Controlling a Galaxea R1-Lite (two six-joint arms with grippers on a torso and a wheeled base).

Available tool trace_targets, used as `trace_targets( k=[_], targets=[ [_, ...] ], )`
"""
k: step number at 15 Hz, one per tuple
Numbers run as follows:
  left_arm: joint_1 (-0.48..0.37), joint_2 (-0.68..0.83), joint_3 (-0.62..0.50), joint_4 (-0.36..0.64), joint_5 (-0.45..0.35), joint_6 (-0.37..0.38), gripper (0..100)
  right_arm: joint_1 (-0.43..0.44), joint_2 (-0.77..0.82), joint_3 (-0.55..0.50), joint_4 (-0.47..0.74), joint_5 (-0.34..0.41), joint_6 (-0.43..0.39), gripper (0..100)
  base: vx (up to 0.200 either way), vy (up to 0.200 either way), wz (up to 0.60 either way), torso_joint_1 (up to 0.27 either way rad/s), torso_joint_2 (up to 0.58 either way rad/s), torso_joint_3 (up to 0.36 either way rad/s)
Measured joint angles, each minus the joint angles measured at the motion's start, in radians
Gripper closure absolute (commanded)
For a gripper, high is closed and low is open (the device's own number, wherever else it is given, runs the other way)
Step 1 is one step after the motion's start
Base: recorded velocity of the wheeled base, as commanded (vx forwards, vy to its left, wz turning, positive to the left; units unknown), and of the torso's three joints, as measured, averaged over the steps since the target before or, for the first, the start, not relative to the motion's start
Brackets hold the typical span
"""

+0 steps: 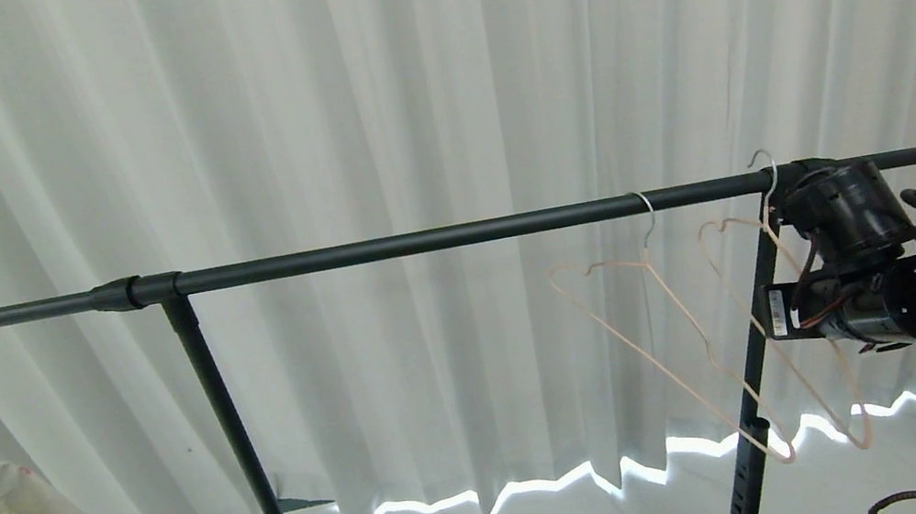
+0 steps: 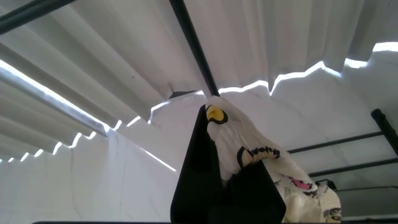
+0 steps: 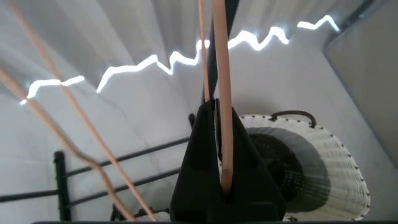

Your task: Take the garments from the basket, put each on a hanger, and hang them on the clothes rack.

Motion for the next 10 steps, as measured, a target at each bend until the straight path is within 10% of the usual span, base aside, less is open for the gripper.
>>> trace_targets(
  k=[6, 10],
  targets=[
    [0.0, -0.008, 0.033, -0.017, 0.0, 0.0, 100, -0.079, -0.163, 0.087, 0.0, 0.198, -0.327, 100, 0.0, 0.0, 0.0, 0.0, 0.0, 0.0],
    [0.043, -0.014, 0.049, -0.044, 0.0, -0.002, 100, -0.111, -0.264, 0.128, 0.0, 0.223, -0.364, 100, 0.0, 0.0, 0.0, 0.0, 0.0, 0.0]
  ],
)
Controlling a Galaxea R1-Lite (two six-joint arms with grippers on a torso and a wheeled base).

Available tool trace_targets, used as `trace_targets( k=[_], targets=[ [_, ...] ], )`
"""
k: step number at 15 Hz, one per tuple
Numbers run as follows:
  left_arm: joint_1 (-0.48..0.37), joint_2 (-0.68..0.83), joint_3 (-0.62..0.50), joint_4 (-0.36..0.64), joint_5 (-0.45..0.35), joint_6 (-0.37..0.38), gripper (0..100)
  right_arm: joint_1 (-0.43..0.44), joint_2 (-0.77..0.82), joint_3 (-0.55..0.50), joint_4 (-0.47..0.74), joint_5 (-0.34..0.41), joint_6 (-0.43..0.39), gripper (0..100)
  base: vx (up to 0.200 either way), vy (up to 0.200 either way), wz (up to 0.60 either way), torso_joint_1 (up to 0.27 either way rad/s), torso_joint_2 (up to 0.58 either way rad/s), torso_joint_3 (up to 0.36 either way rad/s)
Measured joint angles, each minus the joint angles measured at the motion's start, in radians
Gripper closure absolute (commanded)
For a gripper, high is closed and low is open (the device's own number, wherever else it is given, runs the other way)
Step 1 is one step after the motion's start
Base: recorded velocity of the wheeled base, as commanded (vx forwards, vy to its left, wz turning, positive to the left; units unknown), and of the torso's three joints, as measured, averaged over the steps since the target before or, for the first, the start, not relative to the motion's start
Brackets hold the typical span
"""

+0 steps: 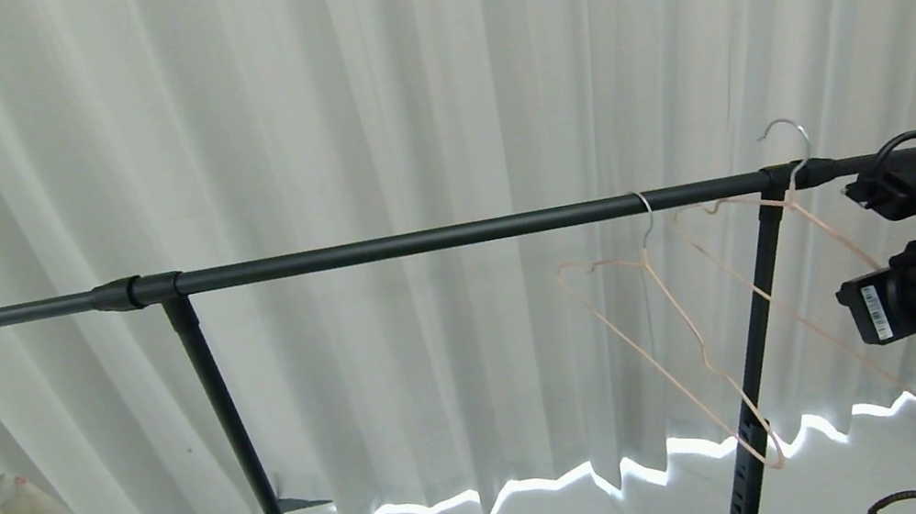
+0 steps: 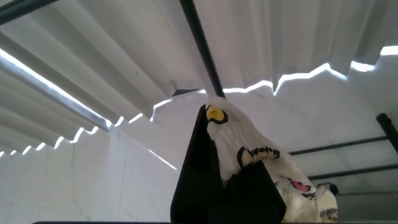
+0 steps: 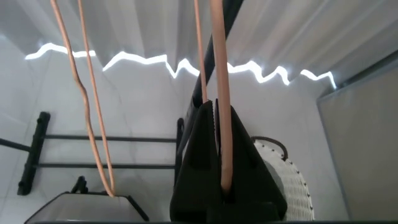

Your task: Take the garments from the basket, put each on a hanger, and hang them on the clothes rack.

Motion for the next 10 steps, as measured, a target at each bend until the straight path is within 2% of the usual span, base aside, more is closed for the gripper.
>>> trace_targets(
  k=[4, 7, 10],
  targets=[
    [0.079, -0.002, 0.015, -0.037, 0.0, 0.006, 100, -0.001, -0.151, 0.108, 0.013, 0.015, -0.021, 100, -0.2, 0.0, 0.0, 0.004, 0.0, 0.004],
    [0.086, -0.002, 0.017, -0.037, -0.001, 0.007, 100, -0.001, -0.282, 0.177, 0.088, 0.029, -0.041, 100, -0.2, 0.0, 0.0, 0.01, 0.01, 0.002],
    [0.087, -0.003, 0.017, -0.037, -0.001, 0.008, 100, 0.001, -0.384, 0.194, 0.158, 0.031, -0.046, 100, -0.2, 0.0, 0.0, -0.009, 0.0, 0.006]
  ],
)
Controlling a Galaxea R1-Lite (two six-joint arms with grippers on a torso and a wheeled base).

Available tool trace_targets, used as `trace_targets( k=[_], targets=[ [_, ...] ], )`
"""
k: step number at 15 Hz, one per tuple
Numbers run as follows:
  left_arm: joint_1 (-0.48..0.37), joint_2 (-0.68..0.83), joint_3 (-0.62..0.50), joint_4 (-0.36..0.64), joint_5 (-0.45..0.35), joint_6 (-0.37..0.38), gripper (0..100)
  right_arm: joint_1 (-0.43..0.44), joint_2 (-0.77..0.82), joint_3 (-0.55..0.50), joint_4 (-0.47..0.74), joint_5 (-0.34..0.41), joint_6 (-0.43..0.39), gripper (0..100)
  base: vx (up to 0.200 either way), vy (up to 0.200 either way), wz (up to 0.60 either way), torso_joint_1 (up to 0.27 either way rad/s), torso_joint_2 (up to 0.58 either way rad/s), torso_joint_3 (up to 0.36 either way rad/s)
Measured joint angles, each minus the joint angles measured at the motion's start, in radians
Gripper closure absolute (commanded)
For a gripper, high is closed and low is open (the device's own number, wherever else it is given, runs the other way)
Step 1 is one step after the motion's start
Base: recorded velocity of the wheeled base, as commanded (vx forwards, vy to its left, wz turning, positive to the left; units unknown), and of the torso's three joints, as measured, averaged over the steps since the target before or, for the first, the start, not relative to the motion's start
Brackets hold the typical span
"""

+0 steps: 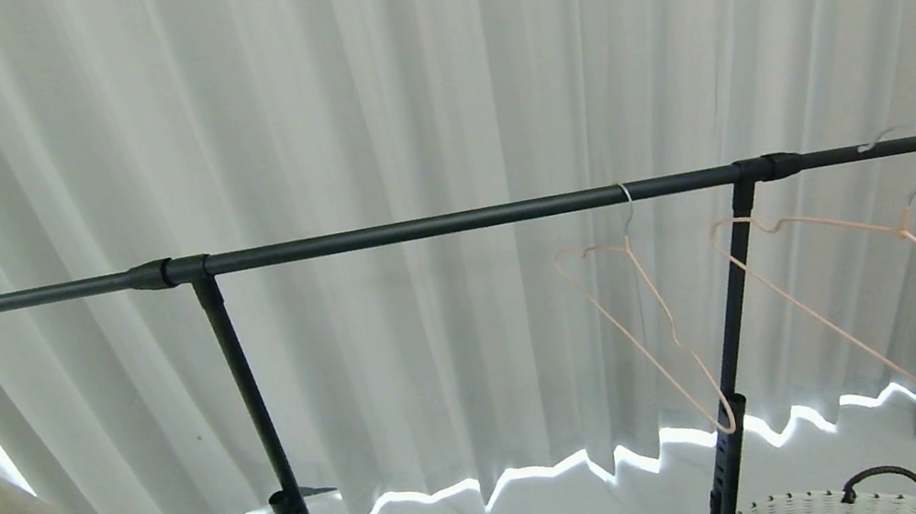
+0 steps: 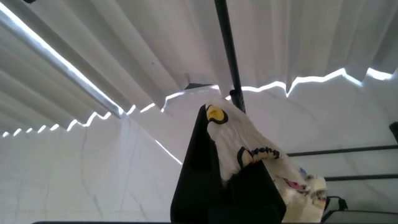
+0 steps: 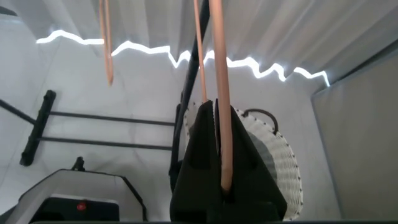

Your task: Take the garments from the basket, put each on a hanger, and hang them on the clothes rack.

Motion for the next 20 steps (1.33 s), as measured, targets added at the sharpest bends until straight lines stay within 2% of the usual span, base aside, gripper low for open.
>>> trace_targets(
  k=[8, 11, 13, 15, 18, 20],
  targets=[
    [-0.003, -0.017, 0.002, -0.001, 0.0, 0.023, 100, 0.006, -0.101, -0.003, 0.03, 0.058, -0.032, 100, -0.2, 0.0, 0.0, 0.001, 0.0, 0.005],
    [-0.007, -0.023, 0.019, -0.001, -0.002, 0.022, 100, 0.006, -0.104, -0.023, 0.028, 0.131, -0.054, 100, -0.133, 0.0, 0.0, 0.002, 0.0, 0.003],
    [-0.049, -0.027, 0.03, -0.001, -0.005, 0.021, 100, 0.007, -0.094, -0.038, 0.021, 0.188, -0.084, 100, 0.0, 0.0, 0.0, 0.0, 0.0, 0.0],
    [-0.138, -0.027, 0.036, -0.006, -0.006, 0.015, 100, 0.02, -0.063, -0.044, -0.02, 0.236, -0.1, 100, 0.0, 0.0, 0.0, 0.0, 0.0, 0.0],
    [-0.219, 0.027, 0.031, -0.044, -0.004, -0.059, 100, 0.111, 0.02, -0.044, -0.108, 0.27, -0.08, 100, 0.0, 0.0, 0.0, 0.0, 0.0, 0.0],
    [-0.231, 0.111, -0.003, -0.084, 0.021, -0.146, 100, 0.224, 0.074, -0.044, -0.134, 0.29, -0.018, 100, 0.0, 0.0, 0.0, 0.0, 0.0, 0.0]
  ],
)
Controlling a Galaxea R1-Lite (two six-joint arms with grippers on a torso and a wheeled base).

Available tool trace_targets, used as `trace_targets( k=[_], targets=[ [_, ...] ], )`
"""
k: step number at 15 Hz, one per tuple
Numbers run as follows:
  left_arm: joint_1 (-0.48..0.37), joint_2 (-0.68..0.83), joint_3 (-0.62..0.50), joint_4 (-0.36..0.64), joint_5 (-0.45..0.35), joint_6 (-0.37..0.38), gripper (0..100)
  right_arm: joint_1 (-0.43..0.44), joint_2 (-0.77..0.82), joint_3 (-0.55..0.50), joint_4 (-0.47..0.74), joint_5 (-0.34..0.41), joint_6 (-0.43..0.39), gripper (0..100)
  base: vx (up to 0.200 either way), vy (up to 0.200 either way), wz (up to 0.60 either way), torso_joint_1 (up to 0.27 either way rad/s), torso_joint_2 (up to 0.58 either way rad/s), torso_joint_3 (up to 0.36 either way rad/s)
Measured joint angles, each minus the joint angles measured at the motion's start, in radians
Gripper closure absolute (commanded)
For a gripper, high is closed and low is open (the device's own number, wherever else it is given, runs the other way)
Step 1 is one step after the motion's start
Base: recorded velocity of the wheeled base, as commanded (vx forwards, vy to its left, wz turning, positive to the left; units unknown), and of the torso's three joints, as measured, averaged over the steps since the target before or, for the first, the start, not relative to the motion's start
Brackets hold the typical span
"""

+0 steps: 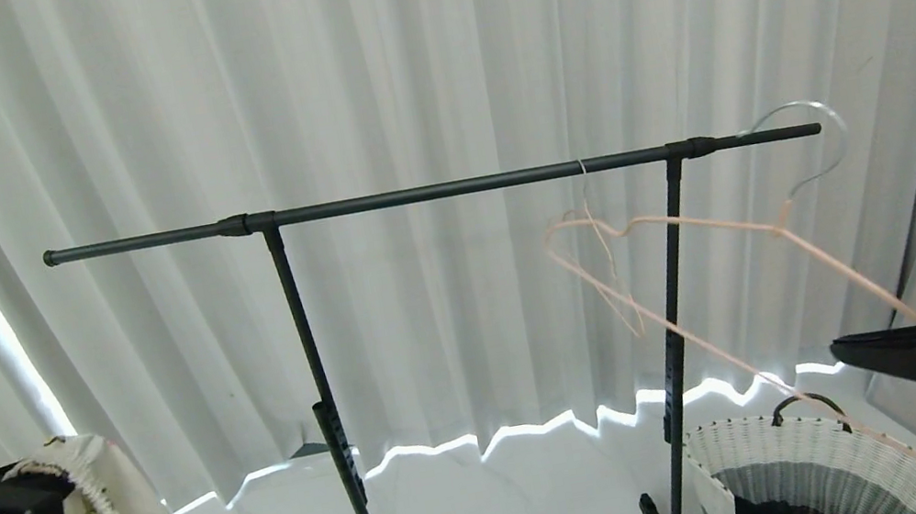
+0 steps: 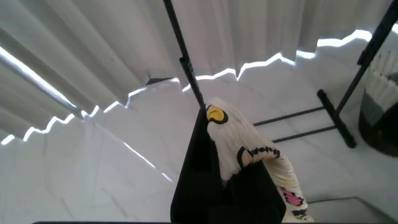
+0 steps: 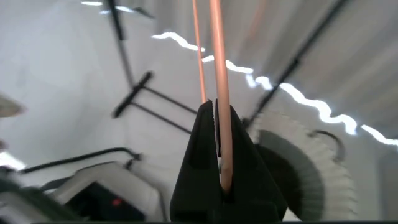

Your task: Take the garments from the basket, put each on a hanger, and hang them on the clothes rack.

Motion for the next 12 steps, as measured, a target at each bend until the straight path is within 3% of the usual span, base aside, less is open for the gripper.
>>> trace_targets(
  k=[3, 6, 8, 12],
  targets=[
    [-0.004, 0.183, -0.119, -0.034, 0.097, -0.149, 100, 0.218, 0.068, -0.001, -0.026, 0.022, 0.149, 100, 0.0, 0.0, 0.0, 0.0, 0.0, 0.0],
    [-0.013, 0.366, -0.256, -0.043, 0.159, -0.295, 100, 0.384, 0.131, -0.002, -0.083, 0.041, 0.224, 100, 0.0, 0.0, 0.0, 0.0, 0.0, 0.0],
    [-0.044, 0.458, -0.321, -0.045, 0.197, -0.328, 100, 0.436, 0.176, -0.004, -0.139, 0.07, 0.231, 100, 0.0, 0.0, 0.0, 0.0, 0.0, 0.0],
    [-0.113, 0.531, -0.353, -0.044, 0.21, -0.333, 100, 0.453, 0.263, -0.047, -0.189, 0.073, 0.232, 100, 0.0, 0.0, 0.0, 0.0, 0.0, 0.0]
  ],
)
